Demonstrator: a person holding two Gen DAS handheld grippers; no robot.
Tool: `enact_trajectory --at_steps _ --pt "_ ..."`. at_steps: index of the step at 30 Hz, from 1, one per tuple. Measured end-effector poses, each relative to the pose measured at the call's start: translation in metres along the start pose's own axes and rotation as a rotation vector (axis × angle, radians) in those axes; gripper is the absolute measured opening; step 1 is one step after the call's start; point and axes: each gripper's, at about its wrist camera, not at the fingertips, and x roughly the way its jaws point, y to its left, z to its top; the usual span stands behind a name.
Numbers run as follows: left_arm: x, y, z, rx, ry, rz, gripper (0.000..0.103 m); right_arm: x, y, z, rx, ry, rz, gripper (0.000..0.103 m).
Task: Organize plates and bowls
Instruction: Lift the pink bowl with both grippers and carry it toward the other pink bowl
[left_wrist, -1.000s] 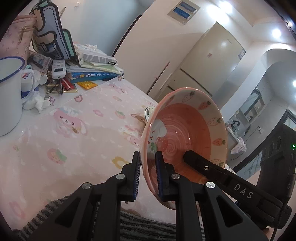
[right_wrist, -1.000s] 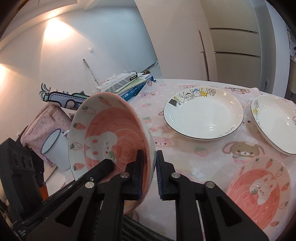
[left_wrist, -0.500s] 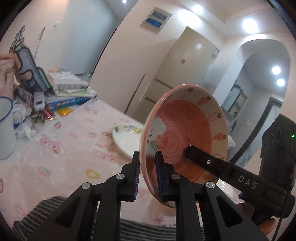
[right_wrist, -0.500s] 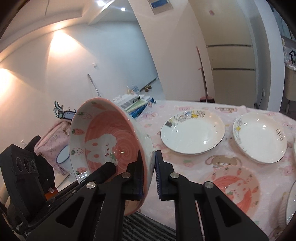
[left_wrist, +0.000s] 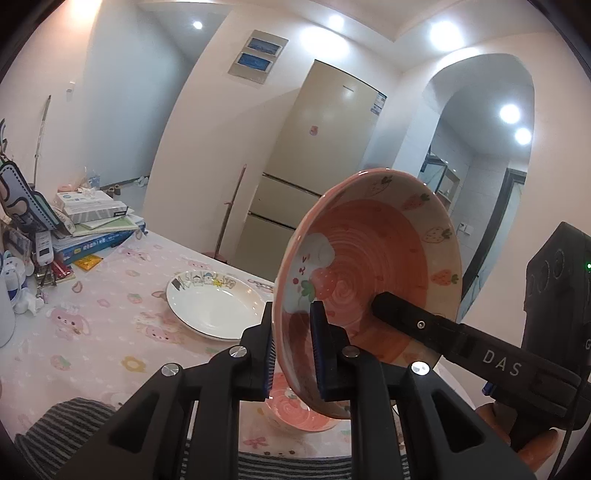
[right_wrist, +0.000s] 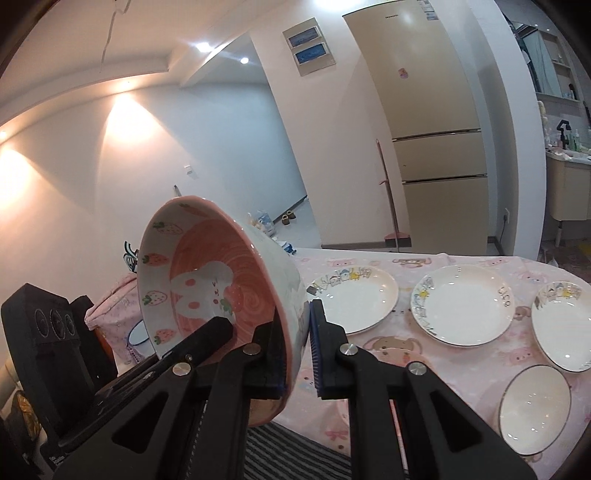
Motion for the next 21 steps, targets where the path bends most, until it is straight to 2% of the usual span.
enact_trajectory --at_steps 6,9,16,21 --pt "0.024 -0.005 -0.015 -0.004 0.090 -0.011 0.017 0.003 -0.026 -0.013 0.063 0.046 -0.026 0.011" --pt "0.042 -0.006 -0.026 0.030 0.166 0.004 0.017 0.009 -0.039 -0.023 0.092 0.084 -0.057 0.011" --pt "0.086 0.007 -0.052 -0.014 0.327 0.029 0.017 0.041 -0.079 -0.049 0.215 0.221 -0.091 0.011" --pt "0.109 0.005 -0.068 -0.012 0.404 0.043 0.017 0.053 -0.091 -0.058 0.220 0.252 -0.140 0.011"
